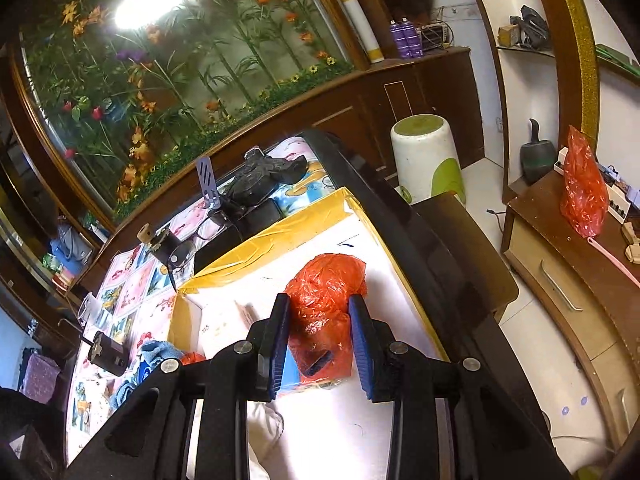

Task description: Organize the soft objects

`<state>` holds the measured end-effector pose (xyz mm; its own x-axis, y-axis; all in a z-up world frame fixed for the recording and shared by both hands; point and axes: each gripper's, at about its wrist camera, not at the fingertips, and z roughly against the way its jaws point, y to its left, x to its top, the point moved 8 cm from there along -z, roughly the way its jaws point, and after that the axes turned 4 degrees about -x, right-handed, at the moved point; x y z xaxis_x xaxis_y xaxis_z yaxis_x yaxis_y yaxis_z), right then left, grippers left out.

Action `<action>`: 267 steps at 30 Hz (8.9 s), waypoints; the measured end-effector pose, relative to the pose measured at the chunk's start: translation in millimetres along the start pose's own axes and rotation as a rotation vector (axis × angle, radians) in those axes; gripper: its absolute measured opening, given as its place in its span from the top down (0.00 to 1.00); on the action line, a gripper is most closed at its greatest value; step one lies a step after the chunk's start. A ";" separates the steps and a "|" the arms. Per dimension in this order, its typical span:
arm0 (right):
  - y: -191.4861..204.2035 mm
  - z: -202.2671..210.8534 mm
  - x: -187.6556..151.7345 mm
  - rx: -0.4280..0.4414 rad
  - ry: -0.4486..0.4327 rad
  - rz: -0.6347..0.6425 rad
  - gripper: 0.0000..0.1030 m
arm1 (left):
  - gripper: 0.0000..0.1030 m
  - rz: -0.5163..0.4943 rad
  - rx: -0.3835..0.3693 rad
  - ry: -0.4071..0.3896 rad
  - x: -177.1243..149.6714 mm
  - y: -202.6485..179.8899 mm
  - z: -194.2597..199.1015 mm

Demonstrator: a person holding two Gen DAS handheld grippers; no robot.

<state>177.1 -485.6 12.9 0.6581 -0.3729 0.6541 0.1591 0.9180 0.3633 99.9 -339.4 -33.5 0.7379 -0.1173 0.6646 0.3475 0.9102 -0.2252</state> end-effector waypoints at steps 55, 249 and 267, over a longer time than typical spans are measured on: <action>80.2 79.5 -10.7 0.194 -0.316 0.130 0.40 | 0.53 0.146 0.100 -0.226 12.0 76.5 77.5; 238.7 58.0 -141.9 0.590 0.016 0.471 0.63 | 0.60 0.231 0.636 -0.348 -46.2 203.5 165.8; 199.4 63.3 -107.9 0.561 -0.038 0.377 0.64 | 0.60 0.181 0.607 -0.319 -39.5 174.0 148.3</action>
<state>91.2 -270.9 56.8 0.5658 -0.0547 0.8227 -0.4891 0.7810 0.3884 45.4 -117.5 6.8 0.5162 0.0940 0.8513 -0.2170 0.9759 0.0238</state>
